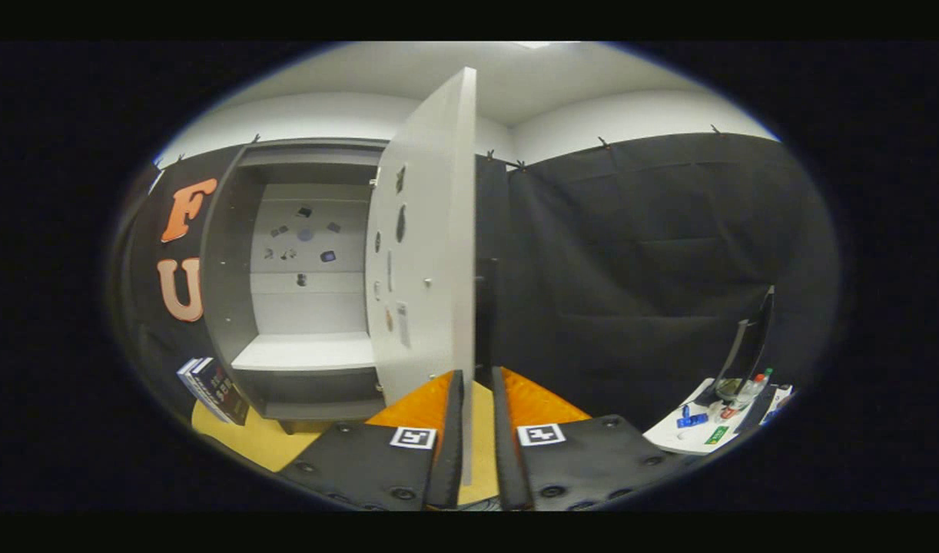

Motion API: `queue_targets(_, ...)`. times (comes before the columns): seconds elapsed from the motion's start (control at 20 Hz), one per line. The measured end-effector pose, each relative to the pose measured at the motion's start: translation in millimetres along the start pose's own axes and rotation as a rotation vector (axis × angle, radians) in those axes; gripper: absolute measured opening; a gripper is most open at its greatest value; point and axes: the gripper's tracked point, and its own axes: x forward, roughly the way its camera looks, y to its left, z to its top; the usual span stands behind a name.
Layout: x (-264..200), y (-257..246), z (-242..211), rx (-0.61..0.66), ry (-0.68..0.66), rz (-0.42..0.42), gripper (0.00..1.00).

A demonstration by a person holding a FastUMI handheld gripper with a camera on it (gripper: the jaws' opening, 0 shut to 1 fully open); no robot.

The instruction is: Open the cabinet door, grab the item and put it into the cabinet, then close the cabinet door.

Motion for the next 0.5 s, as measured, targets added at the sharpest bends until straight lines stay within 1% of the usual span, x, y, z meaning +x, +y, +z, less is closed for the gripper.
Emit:
queue_targets(0.15,-8,34,-21,-0.016,0.002,0.054,0.55)
queue_targets(0.2,-10,49,-31,-0.019,0.004,0.086,0.65)
queue_targets(0.3,-10,80,-50,-0.014,0.009,0.142,0.77)
queue_targets(0.35,-21,92,-65,-0.006,0.016,0.176,0.82)
queue_targets(0.45,-24,119,-86,0.01,0.036,0.223,0.94)
queue_targets(0.5,-24,128,-95,0.019,0.043,0.24,0.94)
